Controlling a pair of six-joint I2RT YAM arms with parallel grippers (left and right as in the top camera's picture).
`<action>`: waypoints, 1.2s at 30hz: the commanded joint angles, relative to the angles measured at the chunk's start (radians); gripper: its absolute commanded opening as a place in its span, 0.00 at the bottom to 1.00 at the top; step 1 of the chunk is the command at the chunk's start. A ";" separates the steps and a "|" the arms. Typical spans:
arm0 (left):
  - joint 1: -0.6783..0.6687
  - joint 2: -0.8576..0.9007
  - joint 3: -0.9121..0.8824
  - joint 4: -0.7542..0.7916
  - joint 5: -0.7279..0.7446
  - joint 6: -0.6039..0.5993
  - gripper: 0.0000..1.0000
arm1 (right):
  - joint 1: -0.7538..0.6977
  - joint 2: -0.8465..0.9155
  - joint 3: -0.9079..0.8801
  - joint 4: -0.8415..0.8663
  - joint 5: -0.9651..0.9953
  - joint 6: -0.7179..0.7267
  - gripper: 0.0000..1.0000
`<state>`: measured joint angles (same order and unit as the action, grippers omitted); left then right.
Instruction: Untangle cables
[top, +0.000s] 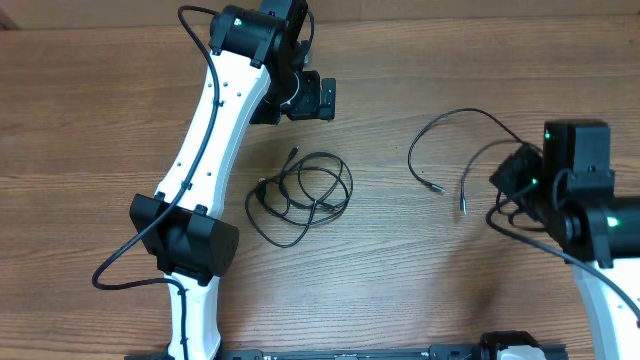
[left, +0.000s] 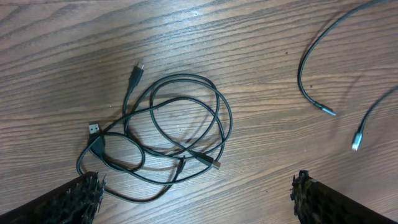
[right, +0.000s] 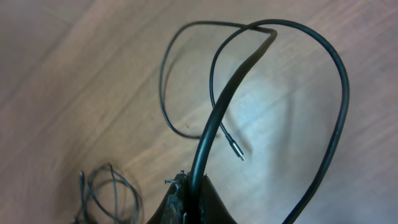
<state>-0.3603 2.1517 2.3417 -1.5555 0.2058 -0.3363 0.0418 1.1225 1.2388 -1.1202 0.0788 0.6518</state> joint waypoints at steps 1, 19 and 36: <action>-0.001 0.003 -0.007 0.001 -0.006 0.018 1.00 | 0.002 0.060 0.025 0.058 0.011 0.006 0.04; -0.001 0.003 -0.007 0.003 -0.007 0.019 1.00 | 0.002 0.517 0.025 0.314 -0.081 0.062 0.04; -0.001 0.003 -0.007 0.003 -0.006 0.019 1.00 | 0.002 0.632 0.024 0.313 -0.080 0.051 0.06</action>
<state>-0.3603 2.1517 2.3417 -1.5520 0.2054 -0.3363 0.0418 1.7515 1.2400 -0.8005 -0.0032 0.7040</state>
